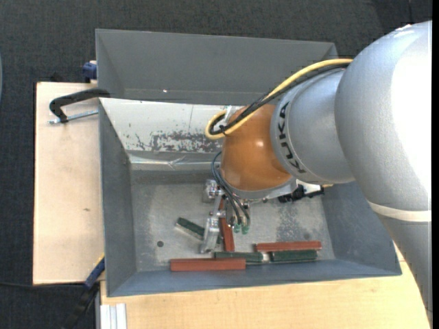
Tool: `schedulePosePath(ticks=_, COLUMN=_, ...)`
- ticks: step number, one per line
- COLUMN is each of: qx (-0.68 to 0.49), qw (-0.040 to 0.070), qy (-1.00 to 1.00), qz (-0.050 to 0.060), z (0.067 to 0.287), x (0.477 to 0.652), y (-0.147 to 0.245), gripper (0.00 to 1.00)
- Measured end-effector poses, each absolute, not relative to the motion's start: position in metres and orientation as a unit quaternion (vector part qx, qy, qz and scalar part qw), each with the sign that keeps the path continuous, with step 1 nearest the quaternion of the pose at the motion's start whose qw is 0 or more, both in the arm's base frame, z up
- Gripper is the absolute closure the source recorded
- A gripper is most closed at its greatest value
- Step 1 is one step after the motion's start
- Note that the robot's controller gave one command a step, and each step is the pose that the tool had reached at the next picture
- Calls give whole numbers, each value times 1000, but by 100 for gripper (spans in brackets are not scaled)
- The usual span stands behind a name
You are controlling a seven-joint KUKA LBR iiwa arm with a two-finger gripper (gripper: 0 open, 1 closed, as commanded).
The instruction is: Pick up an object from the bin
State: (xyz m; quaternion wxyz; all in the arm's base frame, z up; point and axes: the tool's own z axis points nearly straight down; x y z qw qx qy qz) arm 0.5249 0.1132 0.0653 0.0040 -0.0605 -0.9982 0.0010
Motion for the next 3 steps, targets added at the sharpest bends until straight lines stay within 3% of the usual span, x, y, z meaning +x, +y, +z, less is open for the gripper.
schedulePosePath(ticks=1, qx=46, qw=0, qy=-999, qz=-1, z=71, x=515, y=116, gripper=100)
schedulePosePath(ticks=2, qx=46, qw=0, qy=-999, qz=-1, z=71, x=515, y=115, gripper=100)
schedulePosePath(ticks=3, qx=90, qw=-3, qy=-996, qz=-1, z=195, x=541, y=111, gripper=100)
